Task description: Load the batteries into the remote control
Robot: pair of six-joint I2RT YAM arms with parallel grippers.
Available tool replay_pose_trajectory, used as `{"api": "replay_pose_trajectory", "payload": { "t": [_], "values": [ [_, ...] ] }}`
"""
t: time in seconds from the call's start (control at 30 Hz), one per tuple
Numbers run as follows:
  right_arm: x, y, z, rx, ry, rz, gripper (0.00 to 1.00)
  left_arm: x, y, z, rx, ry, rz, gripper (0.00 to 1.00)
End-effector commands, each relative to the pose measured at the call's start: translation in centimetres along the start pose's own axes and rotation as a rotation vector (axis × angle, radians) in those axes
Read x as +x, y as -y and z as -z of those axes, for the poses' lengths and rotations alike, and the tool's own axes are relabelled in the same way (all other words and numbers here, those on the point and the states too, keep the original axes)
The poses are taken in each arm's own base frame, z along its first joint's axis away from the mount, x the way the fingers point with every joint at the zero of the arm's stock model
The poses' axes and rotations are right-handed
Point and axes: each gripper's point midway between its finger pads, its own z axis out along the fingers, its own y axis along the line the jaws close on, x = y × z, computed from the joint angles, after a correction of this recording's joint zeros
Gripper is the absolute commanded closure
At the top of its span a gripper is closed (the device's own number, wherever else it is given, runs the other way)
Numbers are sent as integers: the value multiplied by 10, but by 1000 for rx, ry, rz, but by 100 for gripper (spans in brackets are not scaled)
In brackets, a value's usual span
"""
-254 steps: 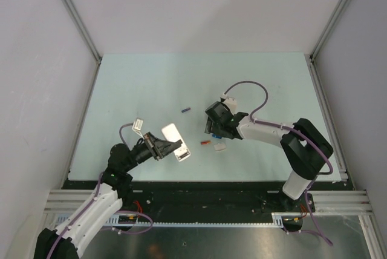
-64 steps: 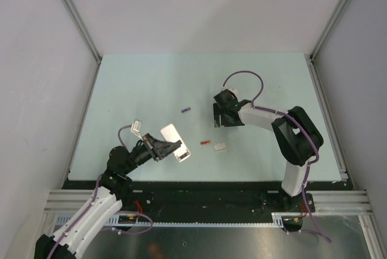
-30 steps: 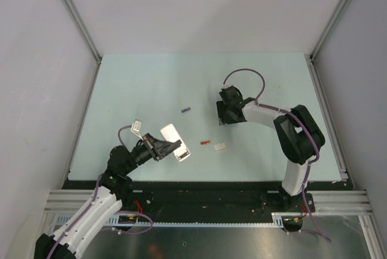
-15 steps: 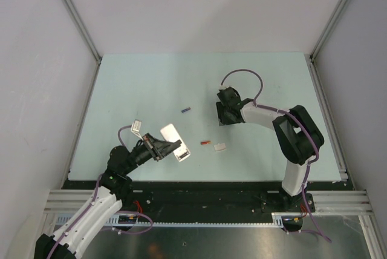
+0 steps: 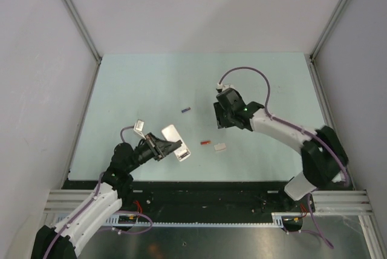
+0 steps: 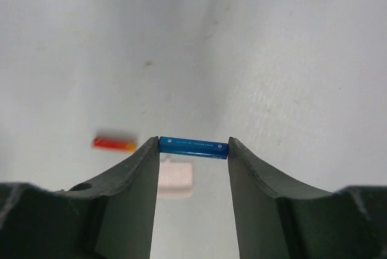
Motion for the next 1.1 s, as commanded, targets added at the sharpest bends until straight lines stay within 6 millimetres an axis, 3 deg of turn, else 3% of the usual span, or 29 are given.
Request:
{"api": "replay_pose_trajectory", "payload": {
  "t": [0.0, 0.13, 0.2, 0.23, 0.43, 0.63, 0.67, 0.73, 0.8, 0.87, 0.9, 1.07],
  "values": [
    [-19, -18, 71, -41, 126, 21, 70, -12, 4, -9, -21, 31, -4, 100],
    [-13, -30, 113, -69, 175, 57, 70, -15, 6, -19, -34, 13, 24, 100],
    [-14, -38, 132, -78, 203, 75, 70, -19, 18, -24, 6, 11, 24, 100],
    [-10, -37, 137, -67, 188, 86, 71, -15, 16, -28, -1, -19, 43, 100],
    [-13, -60, 176, -61, 217, 141, 71, -24, 45, -44, 113, -13, 32, 100],
    [-9, -78, 190, -41, 222, 163, 71, -26, 61, -59, 190, -19, 35, 100],
    [-9, -81, 189, -39, 218, 164, 71, -24, 56, -64, 182, -29, 53, 100],
    [-11, -83, 189, -28, 220, 162, 72, -26, 68, -67, 236, -30, 81, 100],
    [-11, -83, 186, -6, 208, 175, 72, -24, 64, -75, 237, -52, 122, 100],
    [-15, -85, 186, 0, 213, 175, 72, -27, 74, -77, 291, -50, 159, 100],
    [-16, -85, 186, 3, 214, 177, 72, -26, 69, -82, 283, -60, 199, 100],
    [-23, -90, 184, 16, 215, 192, 72, -26, 79, -90, 344, -80, 207, 100]
  ]
}}
